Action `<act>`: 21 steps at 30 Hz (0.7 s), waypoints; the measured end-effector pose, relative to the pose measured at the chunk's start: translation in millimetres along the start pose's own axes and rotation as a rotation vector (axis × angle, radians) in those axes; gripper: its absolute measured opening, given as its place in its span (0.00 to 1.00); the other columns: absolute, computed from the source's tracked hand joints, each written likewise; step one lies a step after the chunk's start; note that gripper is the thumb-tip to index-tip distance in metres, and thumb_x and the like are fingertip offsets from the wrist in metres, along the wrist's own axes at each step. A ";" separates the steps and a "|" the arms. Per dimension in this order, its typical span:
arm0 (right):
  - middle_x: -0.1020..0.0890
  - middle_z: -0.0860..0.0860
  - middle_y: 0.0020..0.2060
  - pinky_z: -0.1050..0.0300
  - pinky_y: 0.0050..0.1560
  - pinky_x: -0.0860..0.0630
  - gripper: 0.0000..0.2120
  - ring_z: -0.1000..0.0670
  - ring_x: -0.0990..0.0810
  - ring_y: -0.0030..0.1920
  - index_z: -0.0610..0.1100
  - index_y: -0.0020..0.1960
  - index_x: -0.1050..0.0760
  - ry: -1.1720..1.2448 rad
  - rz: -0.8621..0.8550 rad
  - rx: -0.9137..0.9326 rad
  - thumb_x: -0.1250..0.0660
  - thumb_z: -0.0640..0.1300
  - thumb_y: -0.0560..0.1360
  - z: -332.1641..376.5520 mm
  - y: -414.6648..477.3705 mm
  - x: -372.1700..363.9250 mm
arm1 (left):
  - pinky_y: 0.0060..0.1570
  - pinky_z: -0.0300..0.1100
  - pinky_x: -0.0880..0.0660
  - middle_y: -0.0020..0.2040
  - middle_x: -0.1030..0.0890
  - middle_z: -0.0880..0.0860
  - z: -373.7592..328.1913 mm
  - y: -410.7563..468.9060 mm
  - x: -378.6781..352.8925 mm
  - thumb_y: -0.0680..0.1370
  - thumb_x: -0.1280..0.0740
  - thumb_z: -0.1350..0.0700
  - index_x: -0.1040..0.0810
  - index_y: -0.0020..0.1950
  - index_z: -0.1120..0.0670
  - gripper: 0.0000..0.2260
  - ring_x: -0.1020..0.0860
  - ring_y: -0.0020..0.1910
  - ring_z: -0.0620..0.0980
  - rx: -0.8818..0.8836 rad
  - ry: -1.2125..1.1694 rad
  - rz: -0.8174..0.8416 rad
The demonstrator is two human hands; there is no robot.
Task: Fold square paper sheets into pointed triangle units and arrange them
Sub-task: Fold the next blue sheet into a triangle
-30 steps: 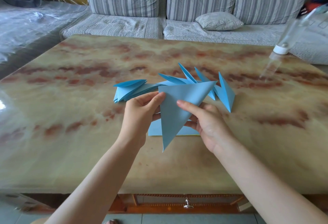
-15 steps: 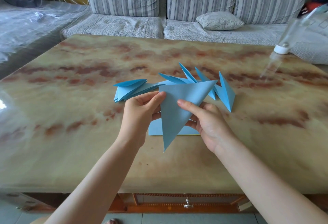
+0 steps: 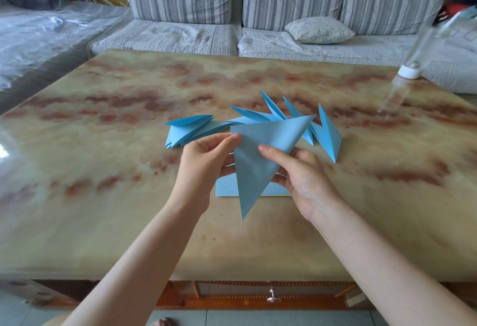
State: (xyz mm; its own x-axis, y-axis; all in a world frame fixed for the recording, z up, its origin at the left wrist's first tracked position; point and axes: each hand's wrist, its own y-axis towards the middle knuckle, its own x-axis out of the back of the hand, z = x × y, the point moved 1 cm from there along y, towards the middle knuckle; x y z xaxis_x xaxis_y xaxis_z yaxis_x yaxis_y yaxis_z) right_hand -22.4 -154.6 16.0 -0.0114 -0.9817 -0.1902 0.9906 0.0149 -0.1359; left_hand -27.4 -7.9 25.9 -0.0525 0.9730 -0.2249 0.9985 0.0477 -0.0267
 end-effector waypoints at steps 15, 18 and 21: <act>0.15 0.49 0.43 0.60 0.40 0.22 0.13 0.51 0.17 0.40 0.44 0.45 0.18 0.001 0.069 -0.021 0.27 0.51 0.65 5.4 -2.5 -0.7 | 0.37 0.37 0.21 0.36 0.16 0.51 2.9 1.6 1.9 0.75 0.30 0.60 0.18 0.39 0.57 0.05 0.18 0.36 0.46 -0.076 0.036 -0.108; 0.15 0.48 0.40 0.58 0.41 0.21 0.13 0.51 0.18 0.38 0.43 0.43 0.18 0.026 0.068 -0.016 0.27 0.50 0.64 6.3 -2.4 1.4 | 0.38 0.37 0.21 0.37 0.16 0.53 2.1 2.1 3.5 0.76 0.30 0.60 0.19 0.41 0.58 0.04 0.18 0.36 0.47 -0.059 -0.010 -0.131; 0.15 0.47 0.40 0.58 0.41 0.20 0.11 0.50 0.17 0.38 0.41 0.43 0.18 0.020 0.033 -0.012 0.27 0.48 0.67 4.7 -0.2 2.9 | 0.36 0.36 0.22 0.38 0.16 0.53 1.9 2.2 3.8 0.76 0.31 0.61 0.19 0.41 0.59 0.04 0.17 0.36 0.47 -0.039 -0.031 -0.135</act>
State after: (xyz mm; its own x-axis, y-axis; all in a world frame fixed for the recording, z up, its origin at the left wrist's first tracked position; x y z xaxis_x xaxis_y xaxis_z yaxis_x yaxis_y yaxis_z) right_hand -22.0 -158.4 20.0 0.0180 -0.9767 -0.2140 0.9888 0.0492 -0.1410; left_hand -25.5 -4.5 23.1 -0.1858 0.9497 -0.2521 0.9822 0.1865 -0.0213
